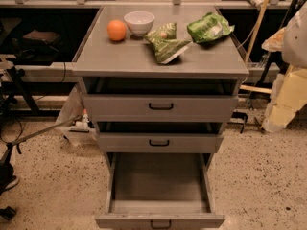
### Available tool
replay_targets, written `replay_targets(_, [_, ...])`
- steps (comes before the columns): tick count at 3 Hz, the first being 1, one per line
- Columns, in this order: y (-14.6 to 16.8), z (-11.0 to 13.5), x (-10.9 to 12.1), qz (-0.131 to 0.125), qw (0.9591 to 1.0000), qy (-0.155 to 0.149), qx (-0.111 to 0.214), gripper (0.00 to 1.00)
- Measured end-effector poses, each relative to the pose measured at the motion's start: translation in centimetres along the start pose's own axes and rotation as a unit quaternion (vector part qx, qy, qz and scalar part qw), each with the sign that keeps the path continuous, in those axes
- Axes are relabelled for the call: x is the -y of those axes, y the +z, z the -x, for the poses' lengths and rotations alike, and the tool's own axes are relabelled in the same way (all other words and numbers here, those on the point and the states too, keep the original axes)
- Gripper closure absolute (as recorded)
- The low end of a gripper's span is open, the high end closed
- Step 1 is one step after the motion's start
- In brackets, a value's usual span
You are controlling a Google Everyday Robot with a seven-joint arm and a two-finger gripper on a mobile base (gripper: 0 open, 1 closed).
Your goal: Place green jalapeno chip bag into bottom drawer
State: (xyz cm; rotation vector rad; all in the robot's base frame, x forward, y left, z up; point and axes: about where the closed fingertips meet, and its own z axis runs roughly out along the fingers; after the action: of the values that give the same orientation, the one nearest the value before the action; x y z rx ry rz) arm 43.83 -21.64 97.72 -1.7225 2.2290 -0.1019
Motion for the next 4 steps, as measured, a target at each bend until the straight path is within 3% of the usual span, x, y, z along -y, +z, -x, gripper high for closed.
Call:
replay_targets(1, [1.3,0.2,3.8,-0.02,0.9998,0.007,-0.002,0.0])
replay_targets(2, [5.6,2.9,11.6,-0.023,0.9997,-0.006,0.01,0.0])
replay_targets(3, [6.3,4.2,14.8,-0.036,0.999,-0.004,0.027,0.0])
replay_targets(4, [6.3,4.2,14.8,-0.037,0.999,-0.004,0.027,0.0])
